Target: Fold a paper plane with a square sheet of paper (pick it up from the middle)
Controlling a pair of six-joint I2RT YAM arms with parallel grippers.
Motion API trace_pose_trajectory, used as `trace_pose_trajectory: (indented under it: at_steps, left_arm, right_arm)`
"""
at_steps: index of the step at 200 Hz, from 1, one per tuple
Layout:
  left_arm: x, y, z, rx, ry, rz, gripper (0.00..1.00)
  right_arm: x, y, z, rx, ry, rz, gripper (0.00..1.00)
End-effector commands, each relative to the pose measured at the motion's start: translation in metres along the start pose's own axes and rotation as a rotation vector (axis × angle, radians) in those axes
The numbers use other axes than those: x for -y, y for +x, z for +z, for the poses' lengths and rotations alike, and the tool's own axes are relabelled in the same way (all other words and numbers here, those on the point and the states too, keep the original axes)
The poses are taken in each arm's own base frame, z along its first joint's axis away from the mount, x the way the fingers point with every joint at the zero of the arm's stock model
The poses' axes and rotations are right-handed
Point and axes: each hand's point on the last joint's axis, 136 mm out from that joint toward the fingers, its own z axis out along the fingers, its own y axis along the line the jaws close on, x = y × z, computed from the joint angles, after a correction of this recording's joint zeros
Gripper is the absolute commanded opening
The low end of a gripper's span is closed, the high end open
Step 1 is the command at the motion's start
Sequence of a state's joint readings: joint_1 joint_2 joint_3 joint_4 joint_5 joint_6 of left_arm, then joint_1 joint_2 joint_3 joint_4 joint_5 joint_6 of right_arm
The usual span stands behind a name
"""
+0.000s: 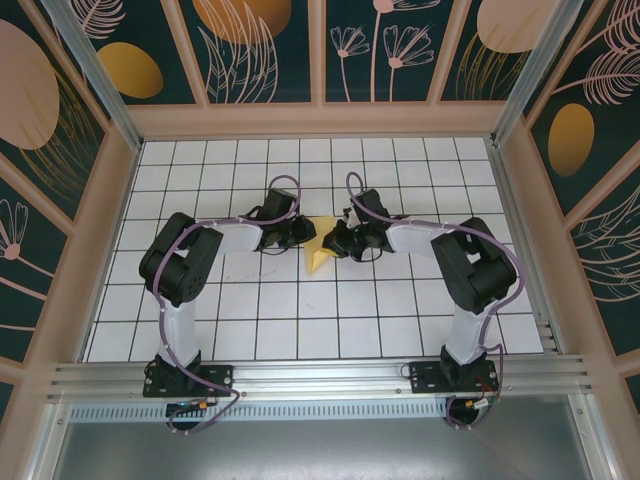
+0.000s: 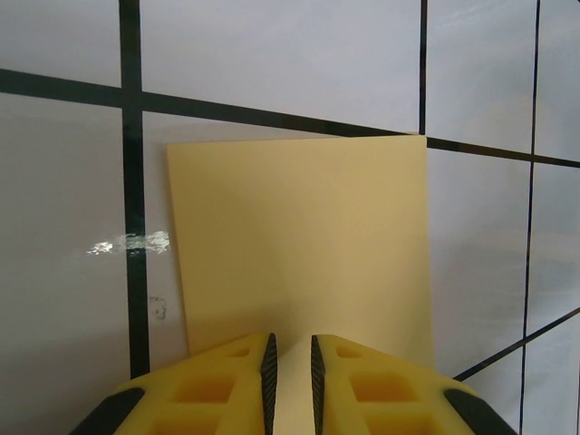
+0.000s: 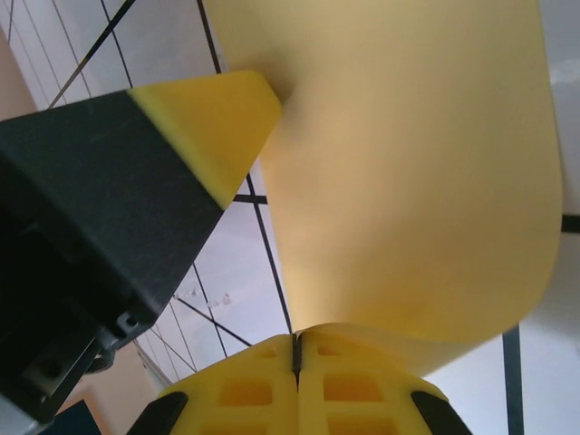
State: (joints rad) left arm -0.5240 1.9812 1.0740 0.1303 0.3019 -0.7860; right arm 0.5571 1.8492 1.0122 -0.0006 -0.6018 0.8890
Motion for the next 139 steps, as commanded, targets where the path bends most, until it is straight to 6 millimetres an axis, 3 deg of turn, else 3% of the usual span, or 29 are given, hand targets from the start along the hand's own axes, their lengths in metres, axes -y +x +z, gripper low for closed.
trace_pose_trajectory:
  at_steps: [1, 72, 115, 139]
  left_arm:
    - [-0.013, 0.011, 0.008, -0.040, -0.050, 0.001, 0.22]
    - [-0.005, 0.008, 0.004, -0.033, -0.024, -0.001, 0.21]
    - [0.026, -0.022, -0.024, 0.096, 0.035, 0.031, 0.17]
    - [0.029, -0.036, -0.035, 0.164, 0.021, 0.034, 0.15]
  right_arm:
    - [-0.003, -0.010, 0.005, 0.020, 0.002, -0.020, 0.00]
    - [-0.006, -0.005, 0.026, -0.027, 0.017, -0.082, 0.00]
    - [0.003, -0.007, 0.031, -0.026, 0.054, -0.091, 0.00]
    - [0.004, -0.008, 0.033, -0.033, 0.057, -0.099, 0.00]
